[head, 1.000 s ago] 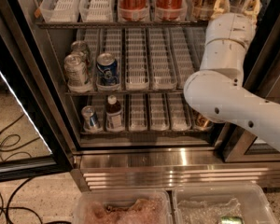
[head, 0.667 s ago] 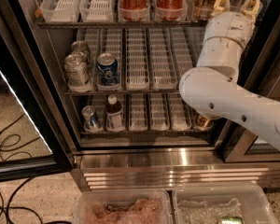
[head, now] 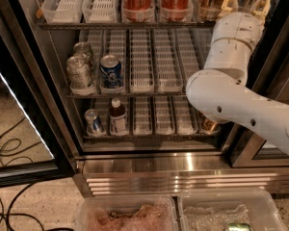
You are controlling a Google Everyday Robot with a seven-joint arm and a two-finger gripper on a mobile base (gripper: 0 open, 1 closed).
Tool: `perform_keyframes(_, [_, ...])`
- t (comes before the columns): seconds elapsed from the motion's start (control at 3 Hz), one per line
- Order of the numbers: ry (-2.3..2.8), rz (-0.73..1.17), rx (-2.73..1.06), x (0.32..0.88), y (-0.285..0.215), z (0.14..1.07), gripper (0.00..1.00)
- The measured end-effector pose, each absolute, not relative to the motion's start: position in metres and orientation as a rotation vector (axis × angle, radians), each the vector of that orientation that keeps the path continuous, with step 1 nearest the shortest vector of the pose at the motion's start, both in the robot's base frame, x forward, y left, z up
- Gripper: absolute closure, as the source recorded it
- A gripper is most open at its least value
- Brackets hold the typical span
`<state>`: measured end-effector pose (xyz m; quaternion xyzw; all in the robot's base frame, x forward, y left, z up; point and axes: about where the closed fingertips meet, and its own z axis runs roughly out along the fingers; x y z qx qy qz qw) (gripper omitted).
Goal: Pick redbull can from top shelf of fridge
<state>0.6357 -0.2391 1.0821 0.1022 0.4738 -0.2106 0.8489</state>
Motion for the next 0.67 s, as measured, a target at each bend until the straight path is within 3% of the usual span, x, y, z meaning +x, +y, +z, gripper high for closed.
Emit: perform_keyframes(0.67, [0.998,-0.444,0.215,0.6357,-0.2391,1.0822,0.44])
